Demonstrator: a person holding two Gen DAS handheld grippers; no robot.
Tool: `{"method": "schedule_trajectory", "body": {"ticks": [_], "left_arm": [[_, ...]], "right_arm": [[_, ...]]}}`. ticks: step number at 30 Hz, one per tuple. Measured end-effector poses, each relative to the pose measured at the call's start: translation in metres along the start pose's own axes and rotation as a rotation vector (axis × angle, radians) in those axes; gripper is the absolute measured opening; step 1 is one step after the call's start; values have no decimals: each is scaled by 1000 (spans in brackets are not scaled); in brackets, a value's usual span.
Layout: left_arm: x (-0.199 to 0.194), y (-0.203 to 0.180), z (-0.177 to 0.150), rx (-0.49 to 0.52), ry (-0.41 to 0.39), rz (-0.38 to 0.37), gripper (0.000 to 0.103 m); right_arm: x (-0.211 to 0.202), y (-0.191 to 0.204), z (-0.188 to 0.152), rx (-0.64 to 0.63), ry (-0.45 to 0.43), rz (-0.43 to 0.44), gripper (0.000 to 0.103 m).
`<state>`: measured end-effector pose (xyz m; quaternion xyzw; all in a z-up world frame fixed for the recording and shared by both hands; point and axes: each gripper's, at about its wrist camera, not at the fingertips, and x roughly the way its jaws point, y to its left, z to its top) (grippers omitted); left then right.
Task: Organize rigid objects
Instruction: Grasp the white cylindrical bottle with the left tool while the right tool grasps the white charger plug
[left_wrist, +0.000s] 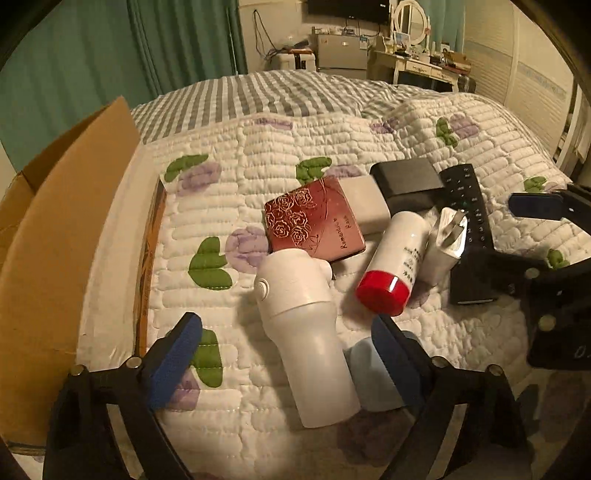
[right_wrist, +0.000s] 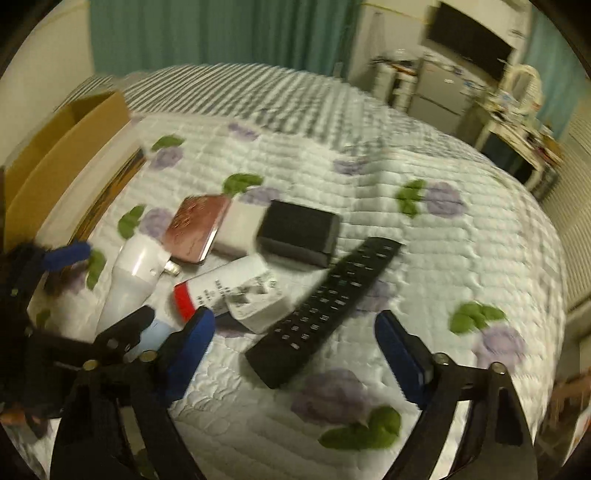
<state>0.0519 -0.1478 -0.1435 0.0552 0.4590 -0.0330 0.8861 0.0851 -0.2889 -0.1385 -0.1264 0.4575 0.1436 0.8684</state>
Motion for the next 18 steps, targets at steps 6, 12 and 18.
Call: {"method": "schedule_trajectory", "body": {"ticks": [6, 12, 18], "left_arm": [[22, 6, -2, -41, 84, -40, 52], [22, 2, -1, -29, 78, -46, 44], [13, 3, -2, -24, 75, -54, 43]], "right_arm": [[24, 13, 10, -148, 40, 47, 73], [45, 11, 16, -158, 76, 92, 57], [41, 17, 15, -187, 61, 97, 42]]}}
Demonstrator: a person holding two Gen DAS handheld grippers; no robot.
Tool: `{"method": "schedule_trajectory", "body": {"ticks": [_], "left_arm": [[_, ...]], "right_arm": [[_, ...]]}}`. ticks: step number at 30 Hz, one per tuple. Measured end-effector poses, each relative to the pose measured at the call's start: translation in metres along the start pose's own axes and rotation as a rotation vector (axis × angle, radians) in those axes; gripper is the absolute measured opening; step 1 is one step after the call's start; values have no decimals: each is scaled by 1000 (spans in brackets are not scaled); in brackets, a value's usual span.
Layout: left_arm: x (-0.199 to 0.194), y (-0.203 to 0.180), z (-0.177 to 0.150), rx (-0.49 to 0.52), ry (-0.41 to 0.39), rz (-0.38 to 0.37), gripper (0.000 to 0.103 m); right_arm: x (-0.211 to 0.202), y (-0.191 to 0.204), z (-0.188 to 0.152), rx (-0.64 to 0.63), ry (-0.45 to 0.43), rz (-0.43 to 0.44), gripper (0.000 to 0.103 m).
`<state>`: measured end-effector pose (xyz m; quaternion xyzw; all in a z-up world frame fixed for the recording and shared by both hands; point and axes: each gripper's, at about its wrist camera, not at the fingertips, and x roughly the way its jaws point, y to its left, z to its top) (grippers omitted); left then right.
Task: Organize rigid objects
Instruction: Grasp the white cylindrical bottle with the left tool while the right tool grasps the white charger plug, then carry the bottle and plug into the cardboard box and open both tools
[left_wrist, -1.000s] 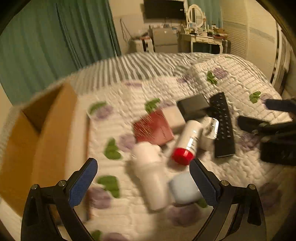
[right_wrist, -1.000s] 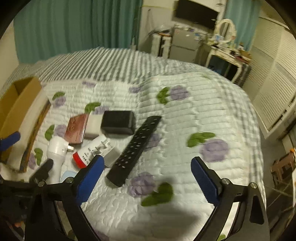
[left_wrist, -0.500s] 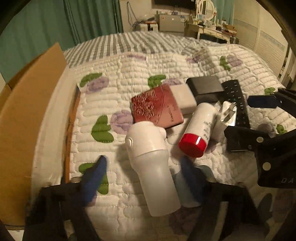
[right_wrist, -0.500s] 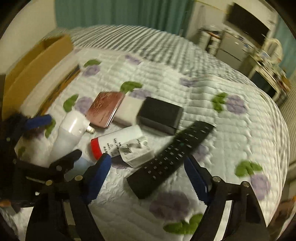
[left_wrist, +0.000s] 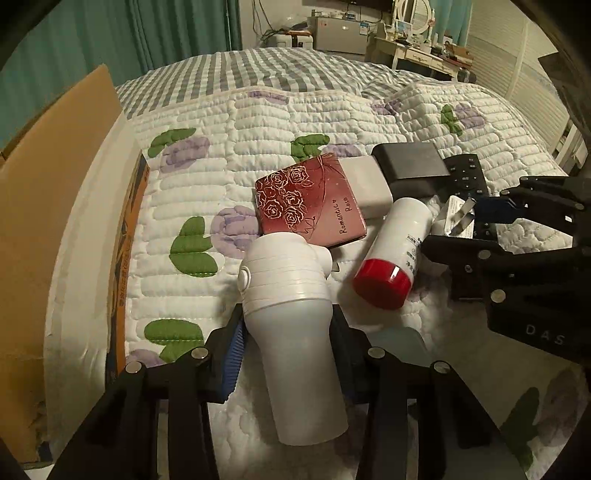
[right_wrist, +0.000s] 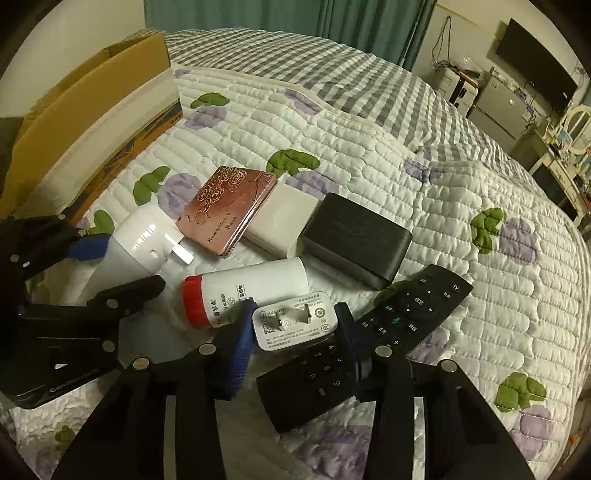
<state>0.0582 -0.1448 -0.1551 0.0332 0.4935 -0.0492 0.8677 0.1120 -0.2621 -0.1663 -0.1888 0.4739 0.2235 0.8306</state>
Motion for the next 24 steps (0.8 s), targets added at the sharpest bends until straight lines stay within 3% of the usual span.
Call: {"method": "schedule_trajectory", "body": {"ticks": [6, 12, 19, 24], "left_arm": [[-22, -2, 3, 14, -38, -12, 43], [-68, 1, 12, 28, -127, -31, 43], [-138, 33, 33, 19, -265, -35, 43], [-180, 74, 47, -25, -320, -25, 43]], "right_arm": [[-25, 4, -2, 30, -54, -22, 41], [-71, 11, 5, 46, -107, -56, 41], [-142, 37, 28, 20, -185, -140, 41], [-181, 67, 53, 9, -257, -145, 41]]}}
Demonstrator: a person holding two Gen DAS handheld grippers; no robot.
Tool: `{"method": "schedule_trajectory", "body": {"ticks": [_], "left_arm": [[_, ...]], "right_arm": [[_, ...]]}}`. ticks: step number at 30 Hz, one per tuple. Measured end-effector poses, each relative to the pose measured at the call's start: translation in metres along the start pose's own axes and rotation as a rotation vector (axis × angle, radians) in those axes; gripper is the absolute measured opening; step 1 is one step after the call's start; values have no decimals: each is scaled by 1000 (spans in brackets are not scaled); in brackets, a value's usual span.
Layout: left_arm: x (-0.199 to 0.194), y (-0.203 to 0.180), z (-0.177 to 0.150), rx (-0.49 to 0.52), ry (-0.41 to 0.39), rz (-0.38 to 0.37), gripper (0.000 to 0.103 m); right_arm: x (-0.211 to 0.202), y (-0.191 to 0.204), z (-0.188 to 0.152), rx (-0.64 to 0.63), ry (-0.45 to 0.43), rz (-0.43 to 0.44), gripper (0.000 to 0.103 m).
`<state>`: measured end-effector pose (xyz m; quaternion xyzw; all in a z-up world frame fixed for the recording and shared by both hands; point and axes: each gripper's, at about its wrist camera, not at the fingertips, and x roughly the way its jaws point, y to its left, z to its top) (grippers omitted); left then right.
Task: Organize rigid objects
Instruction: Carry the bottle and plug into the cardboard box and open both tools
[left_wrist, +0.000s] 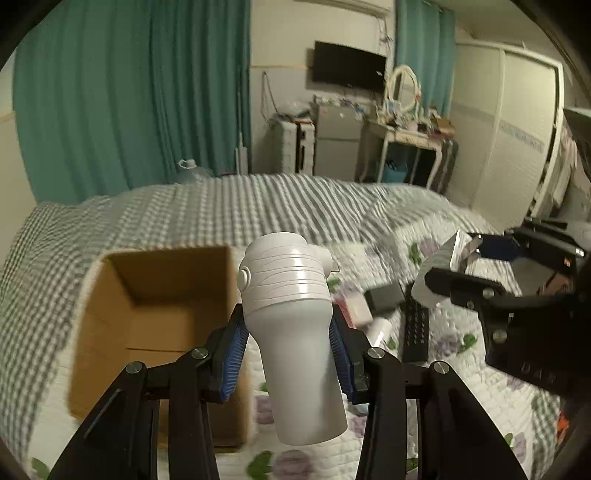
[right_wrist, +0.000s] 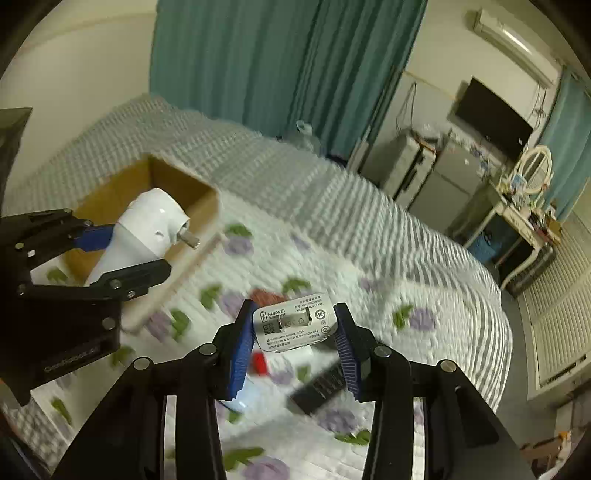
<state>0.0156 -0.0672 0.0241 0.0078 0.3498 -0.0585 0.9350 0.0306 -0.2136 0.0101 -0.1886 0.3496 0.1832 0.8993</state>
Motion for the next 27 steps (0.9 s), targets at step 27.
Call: {"method": "schedule_trajectory", "body": {"ticks": [27], "left_arm": [[68, 156, -15, -39, 101, 145, 43]], "right_arm": [[137, 135, 100, -21, 48, 222, 41]]}}
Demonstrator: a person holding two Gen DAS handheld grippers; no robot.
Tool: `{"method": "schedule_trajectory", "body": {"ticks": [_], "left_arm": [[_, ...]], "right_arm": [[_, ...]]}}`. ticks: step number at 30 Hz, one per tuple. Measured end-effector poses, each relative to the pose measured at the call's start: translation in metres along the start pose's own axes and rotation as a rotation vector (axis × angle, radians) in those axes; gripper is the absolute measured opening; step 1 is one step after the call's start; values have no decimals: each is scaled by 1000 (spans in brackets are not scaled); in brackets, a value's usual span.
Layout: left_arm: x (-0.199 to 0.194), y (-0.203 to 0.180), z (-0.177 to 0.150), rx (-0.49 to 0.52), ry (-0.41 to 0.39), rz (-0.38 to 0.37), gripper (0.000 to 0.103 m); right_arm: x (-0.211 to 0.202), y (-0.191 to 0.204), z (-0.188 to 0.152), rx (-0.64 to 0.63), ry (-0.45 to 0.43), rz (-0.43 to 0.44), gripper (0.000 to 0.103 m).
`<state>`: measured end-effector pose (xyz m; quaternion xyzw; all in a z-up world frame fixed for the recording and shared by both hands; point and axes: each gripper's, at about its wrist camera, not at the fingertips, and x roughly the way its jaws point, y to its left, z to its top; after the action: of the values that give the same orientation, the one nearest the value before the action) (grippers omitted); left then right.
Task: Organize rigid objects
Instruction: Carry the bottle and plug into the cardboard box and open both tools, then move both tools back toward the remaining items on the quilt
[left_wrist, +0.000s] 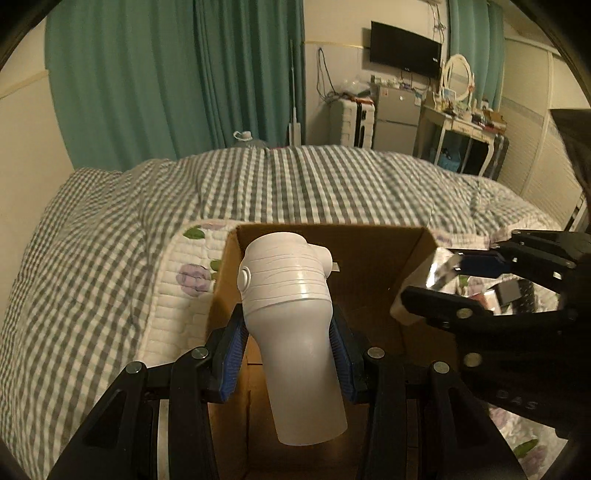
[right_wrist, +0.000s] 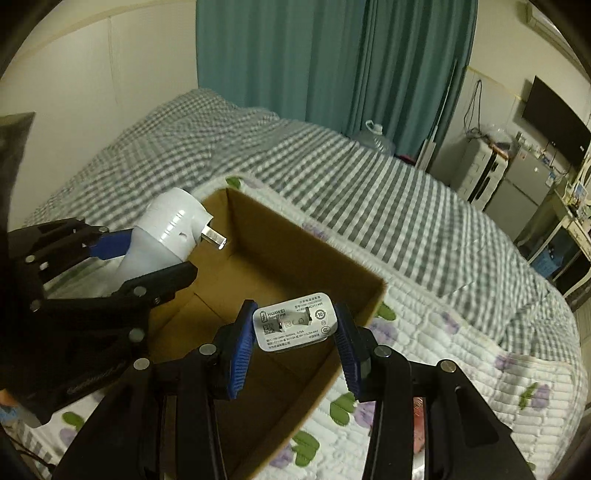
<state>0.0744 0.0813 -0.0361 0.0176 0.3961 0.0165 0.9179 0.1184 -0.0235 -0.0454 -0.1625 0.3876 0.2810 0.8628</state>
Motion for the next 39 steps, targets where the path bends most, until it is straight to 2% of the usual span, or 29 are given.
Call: {"method": "schedule_trajectory", "body": {"ticks": [6, 11, 12, 14, 15, 16, 17, 20, 24, 31, 35, 39], "left_arm": [[23, 0, -4, 14, 42, 20, 43], [24, 6, -6, -15, 52, 20, 46], [24, 6, -5, -22, 58, 15, 46], [24, 8, -5, -29, 60, 9, 53], [22, 8, -5, -32, 60, -2, 56], [20, 6, -5, -28, 60, -4, 64], [17, 4, -5, -22, 56, 7, 67], [5, -3, -6, -9, 51, 30, 67], [-13, -10, -4, -38, 52, 15, 67], [-51, -62, 8, -12, -4, -8, 67], [-62, -105, 11, -12, -14, -47, 67], [-57, -148, 10, 33, 5, -80, 67]], "right_arm": [[35, -5, -5, 3, 42, 7, 41], [42, -5, -5, -10, 28, 11, 43], [41, -6, -6, -8, 27, 16, 45], [33, -10, -6, 14, -7, 17, 64], [28, -13, -6, 27, -16, 22, 70], [19, -16, -7, 39, -25, 24, 74], [12, -17, -7, 41, -34, 15, 79], [-15, -26, -13, 41, -46, -71, 83], [-59, -53, -27, 90, -79, -136, 89], [-128, -118, -76, 213, -70, -324, 90], [-141, -142, -107, 256, -29, -369, 90], [-141, -156, -137, 278, 9, -390, 90]]}}
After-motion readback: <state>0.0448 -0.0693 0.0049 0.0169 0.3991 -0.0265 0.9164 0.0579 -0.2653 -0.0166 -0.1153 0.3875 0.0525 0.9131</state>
